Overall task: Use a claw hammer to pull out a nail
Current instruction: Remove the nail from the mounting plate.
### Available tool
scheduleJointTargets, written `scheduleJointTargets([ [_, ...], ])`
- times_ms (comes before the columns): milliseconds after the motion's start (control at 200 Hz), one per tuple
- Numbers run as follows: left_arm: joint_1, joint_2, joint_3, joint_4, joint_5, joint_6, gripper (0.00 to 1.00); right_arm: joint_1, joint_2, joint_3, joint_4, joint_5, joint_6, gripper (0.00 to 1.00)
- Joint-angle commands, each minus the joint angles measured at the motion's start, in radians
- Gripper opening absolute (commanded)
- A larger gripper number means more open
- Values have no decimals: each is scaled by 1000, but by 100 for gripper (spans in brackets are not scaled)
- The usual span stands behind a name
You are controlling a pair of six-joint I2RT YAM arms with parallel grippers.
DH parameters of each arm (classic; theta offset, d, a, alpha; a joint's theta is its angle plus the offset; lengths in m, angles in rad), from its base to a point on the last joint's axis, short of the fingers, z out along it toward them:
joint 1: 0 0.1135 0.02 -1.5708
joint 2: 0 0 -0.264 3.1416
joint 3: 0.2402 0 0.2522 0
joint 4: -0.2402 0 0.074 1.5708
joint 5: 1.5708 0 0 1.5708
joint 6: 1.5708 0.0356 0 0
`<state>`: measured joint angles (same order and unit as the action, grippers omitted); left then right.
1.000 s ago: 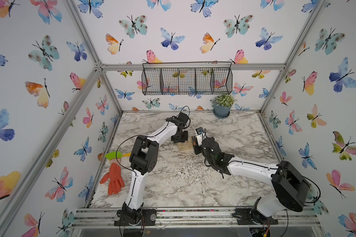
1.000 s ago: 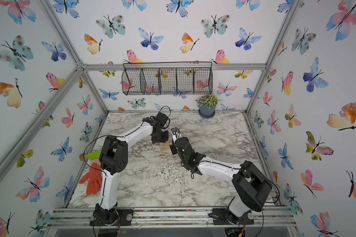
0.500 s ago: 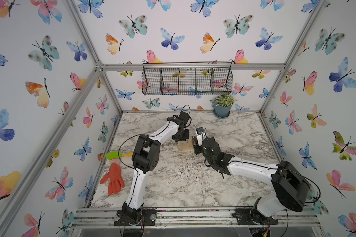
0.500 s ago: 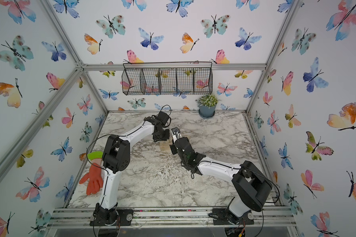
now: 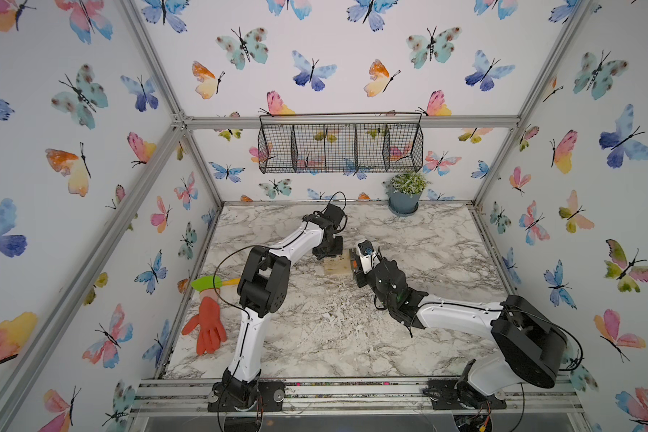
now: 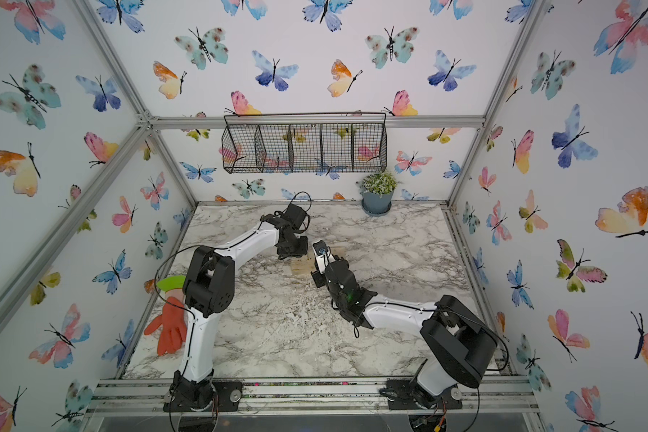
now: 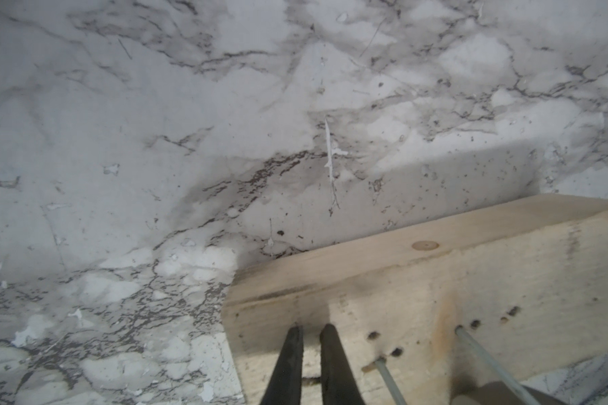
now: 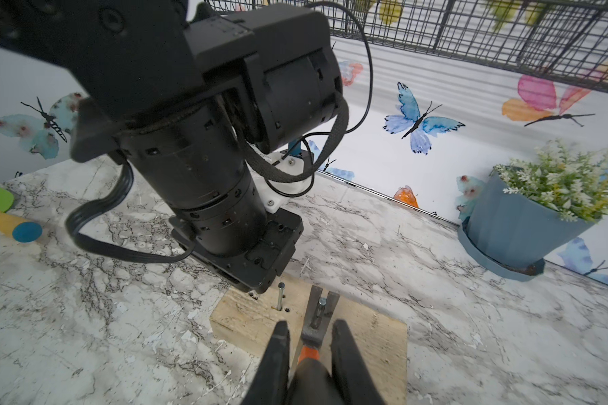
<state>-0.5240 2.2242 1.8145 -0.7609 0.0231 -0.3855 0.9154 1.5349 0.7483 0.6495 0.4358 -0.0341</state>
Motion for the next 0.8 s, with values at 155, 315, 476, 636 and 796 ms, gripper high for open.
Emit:
scheduleJointTargets([
  [155, -8, 200, -118, -61, 19, 25, 11, 22, -27, -86, 247, 50, -186, 3],
  [315, -13, 202, -133, -51, 26, 22, 11, 22, -62, -60, 253, 31, -196, 3],
  [476, -20, 209, -133, -46, 29, 22, 11, 22, -24, -60, 308, 55, -201, 3],
  [636, -45, 216, -149, -37, 24, 21, 11, 22, -52, 22, 193, 37, -145, 3],
  [796, -52, 231, -164, -28, 32, 20, 11, 22, -47, 71, 194, 30, -206, 3],
])
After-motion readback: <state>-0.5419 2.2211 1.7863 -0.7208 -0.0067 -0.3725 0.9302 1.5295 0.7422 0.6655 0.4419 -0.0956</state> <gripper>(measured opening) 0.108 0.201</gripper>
